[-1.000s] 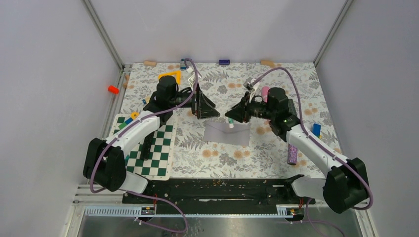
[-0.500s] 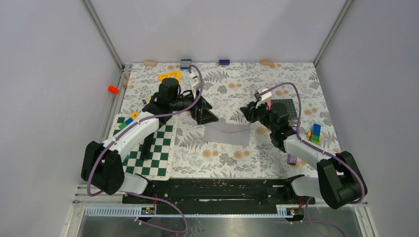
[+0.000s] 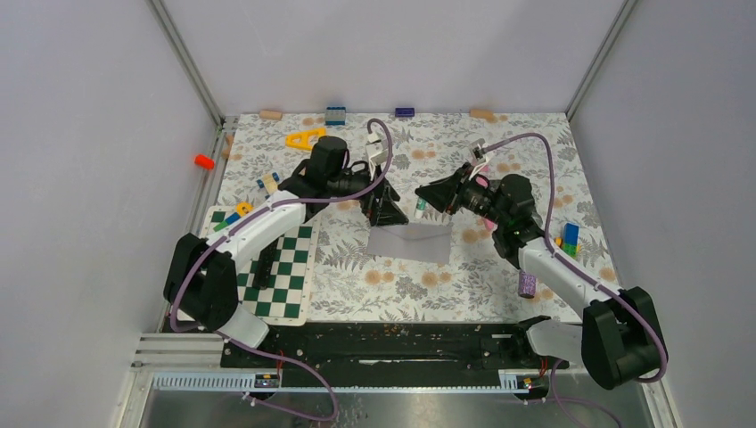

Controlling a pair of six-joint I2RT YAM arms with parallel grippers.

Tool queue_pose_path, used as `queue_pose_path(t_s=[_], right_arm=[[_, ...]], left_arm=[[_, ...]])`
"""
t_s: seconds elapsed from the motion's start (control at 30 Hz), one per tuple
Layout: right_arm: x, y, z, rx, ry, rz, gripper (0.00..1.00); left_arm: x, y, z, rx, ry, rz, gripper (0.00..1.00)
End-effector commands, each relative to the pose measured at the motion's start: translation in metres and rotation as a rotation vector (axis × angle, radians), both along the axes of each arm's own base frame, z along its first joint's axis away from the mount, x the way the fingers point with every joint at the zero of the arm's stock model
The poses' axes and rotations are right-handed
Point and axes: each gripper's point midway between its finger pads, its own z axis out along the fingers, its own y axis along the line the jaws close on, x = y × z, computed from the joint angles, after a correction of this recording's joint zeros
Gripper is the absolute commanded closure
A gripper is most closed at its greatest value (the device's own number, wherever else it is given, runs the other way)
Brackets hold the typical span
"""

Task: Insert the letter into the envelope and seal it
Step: Place the solid glue at the center of the board.

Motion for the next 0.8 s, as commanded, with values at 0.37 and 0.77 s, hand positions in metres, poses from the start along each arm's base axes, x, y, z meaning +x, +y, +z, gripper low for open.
queue_pose_path(t_s=[0.37,0.77], right_arm=[[-0.035,0.030,0.030,0.112,0.022,0.216,1.00],[-0.032,0.034,0.017,0.079,0.032,0.215,1.00]], left_arm=[[-0.011,-0.029,0.037,-0.093,0.024,-0.099,0.23],[-0.014,-0.034,0.041,-0.112,0.070,-0.128,0.52]])
